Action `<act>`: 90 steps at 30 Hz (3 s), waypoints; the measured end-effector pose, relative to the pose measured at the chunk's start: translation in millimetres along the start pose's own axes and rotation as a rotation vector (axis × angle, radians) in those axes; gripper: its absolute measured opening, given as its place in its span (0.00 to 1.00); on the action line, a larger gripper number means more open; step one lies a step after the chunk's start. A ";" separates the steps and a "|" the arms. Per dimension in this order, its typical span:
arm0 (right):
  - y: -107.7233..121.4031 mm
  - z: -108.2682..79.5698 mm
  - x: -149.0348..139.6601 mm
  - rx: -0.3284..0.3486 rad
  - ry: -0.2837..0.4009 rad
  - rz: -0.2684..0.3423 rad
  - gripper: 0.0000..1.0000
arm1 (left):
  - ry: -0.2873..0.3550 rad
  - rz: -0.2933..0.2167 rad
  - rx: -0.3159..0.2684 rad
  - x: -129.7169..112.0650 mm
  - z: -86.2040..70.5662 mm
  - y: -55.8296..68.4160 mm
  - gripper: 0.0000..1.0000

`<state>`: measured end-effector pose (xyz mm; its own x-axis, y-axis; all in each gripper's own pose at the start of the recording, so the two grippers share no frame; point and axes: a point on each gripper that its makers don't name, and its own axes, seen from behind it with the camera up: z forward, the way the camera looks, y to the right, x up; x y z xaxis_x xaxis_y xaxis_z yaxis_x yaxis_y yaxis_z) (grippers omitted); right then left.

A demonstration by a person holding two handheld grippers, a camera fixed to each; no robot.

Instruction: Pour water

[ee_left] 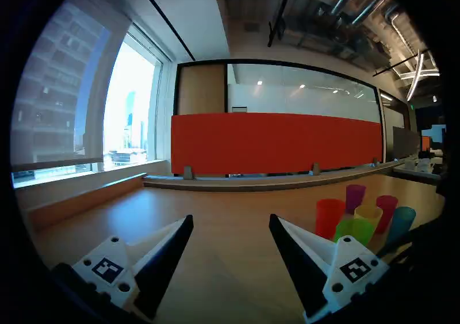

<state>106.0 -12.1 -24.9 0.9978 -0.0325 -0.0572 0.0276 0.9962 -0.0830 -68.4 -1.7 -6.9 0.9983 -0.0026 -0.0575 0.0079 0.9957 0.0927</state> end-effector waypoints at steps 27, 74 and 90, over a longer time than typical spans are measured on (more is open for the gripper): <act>-17.3 2.9 -56.7 0.092 0.063 -0.013 1.00 | 0.000 0.001 0.000 0.3 0.1 -0.2 0.98; -2.1 20.2 -108.9 0.072 -0.035 0.028 1.00 | 0.000 0.001 0.000 0.0 -0.2 -1.1 0.98; -1.4 20.6 -109.2 0.072 -0.039 0.029 1.00 | 0.000 0.001 0.000 -0.2 0.1 -1.6 0.98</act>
<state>-1.7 -8.2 1.9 0.9998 -0.0020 -0.0197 0.0018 0.9999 -0.0100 -68.6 -3.2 -6.9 0.9984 -0.0016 -0.0574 0.0069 0.9957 0.0925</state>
